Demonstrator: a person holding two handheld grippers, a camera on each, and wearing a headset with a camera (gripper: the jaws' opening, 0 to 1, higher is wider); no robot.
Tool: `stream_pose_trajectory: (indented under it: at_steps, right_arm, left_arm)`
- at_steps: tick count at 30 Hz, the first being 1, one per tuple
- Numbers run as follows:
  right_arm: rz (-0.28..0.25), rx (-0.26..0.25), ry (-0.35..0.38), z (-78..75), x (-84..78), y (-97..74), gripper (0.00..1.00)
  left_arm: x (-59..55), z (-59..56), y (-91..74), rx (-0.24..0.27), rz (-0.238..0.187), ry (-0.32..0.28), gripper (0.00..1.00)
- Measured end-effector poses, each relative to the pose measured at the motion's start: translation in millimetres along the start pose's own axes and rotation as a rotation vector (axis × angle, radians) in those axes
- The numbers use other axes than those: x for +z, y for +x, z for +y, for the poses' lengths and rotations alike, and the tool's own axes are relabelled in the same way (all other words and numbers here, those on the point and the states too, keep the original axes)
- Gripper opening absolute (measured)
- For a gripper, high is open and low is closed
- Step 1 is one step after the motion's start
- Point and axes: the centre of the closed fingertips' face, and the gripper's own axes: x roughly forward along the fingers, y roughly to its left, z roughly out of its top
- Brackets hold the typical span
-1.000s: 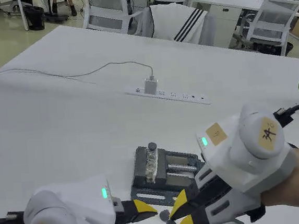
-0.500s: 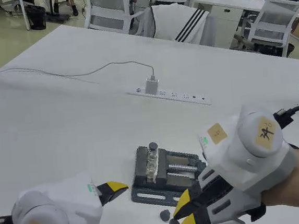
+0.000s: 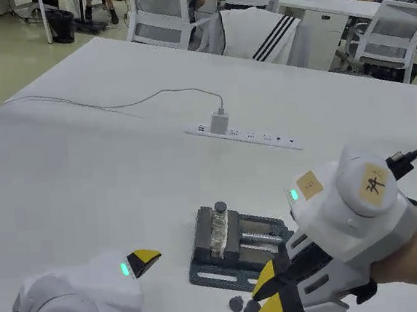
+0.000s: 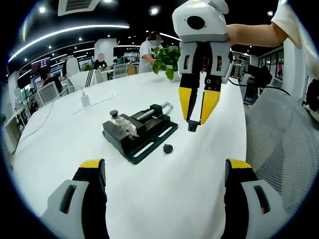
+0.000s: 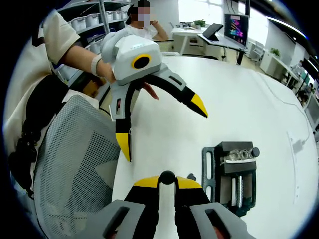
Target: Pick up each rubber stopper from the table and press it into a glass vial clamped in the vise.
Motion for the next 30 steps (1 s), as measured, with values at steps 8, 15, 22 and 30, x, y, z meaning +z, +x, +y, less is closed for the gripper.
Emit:
stream_pose_trajectory:
  at_steps: [8, 15, 22, 30]
  right_arm:
    - [0.027, -0.002, -0.028, -12.4, -0.4, 1.8, 0.06]
    - [0.069, -0.004, -0.066, -23.7, 0.4, 2.0, 0.05]
    - [0.125, -0.026, -0.124, -48.8, 5.1, -3.4, 0.05]
    - [0.158, -0.065, -0.152, -79.4, 13.5, -7.8, 0.05]
  left_arm:
    - [-1.1, 1.9, -4.9, 0.022, -0.004, -0.008, 0.99]
    - [0.6, 1.3, -6.6, 0.03, -0.015, -0.017, 0.99]
    - [0.5, 3.2, -7.9, 0.037, -0.018, -0.018, 0.99]
    - [-2.4, 3.7, -8.2, 0.037, -0.019, -0.024, 0.99]
